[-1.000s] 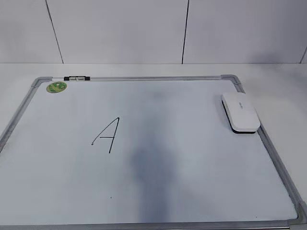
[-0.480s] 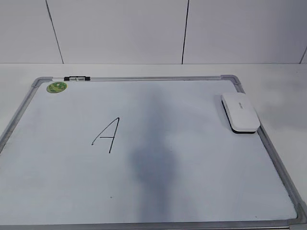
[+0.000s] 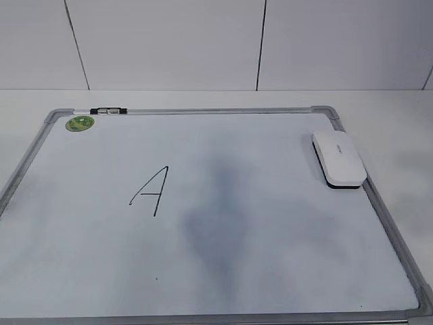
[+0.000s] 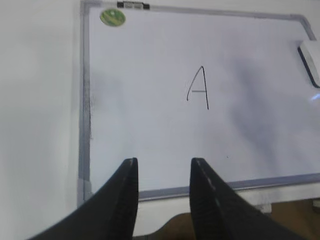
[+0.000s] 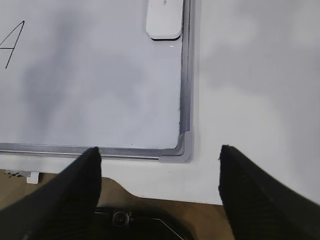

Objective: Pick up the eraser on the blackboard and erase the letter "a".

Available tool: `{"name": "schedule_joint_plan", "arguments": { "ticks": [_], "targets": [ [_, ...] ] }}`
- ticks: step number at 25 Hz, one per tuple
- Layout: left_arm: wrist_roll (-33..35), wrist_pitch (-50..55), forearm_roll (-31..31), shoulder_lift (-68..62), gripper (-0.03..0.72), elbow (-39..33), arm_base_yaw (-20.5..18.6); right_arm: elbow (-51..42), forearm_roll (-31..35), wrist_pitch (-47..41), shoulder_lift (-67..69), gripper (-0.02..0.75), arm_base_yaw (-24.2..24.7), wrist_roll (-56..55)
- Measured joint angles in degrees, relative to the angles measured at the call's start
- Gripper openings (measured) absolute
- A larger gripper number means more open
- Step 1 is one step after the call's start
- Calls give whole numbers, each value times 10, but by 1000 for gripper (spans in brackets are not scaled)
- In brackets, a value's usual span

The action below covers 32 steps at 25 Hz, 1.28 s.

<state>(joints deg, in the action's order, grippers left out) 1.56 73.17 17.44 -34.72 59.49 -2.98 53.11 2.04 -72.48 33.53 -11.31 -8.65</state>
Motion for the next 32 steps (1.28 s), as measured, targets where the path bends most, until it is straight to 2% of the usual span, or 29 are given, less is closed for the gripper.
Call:
{"name": "schedule_joint_plan", "arguments": {
  "ticks": [8, 15, 24, 32],
  "targets": [
    [19, -10, 2, 35, 244, -79, 27, -89, -3, 0, -151, 569, 0, 0],
    [39, -70, -12, 111, 244, -141, 30, -167, -36, -3, -273, 569, 0, 1],
    [47, -106, -72, 152, 244, -246, 31, -225, -88, 5, -296, 569, 0, 2],
    [48, -102, -125, 153, 244, -263, 44, -245, -113, 58, -296, 569, 0, 2]
  ]
}}
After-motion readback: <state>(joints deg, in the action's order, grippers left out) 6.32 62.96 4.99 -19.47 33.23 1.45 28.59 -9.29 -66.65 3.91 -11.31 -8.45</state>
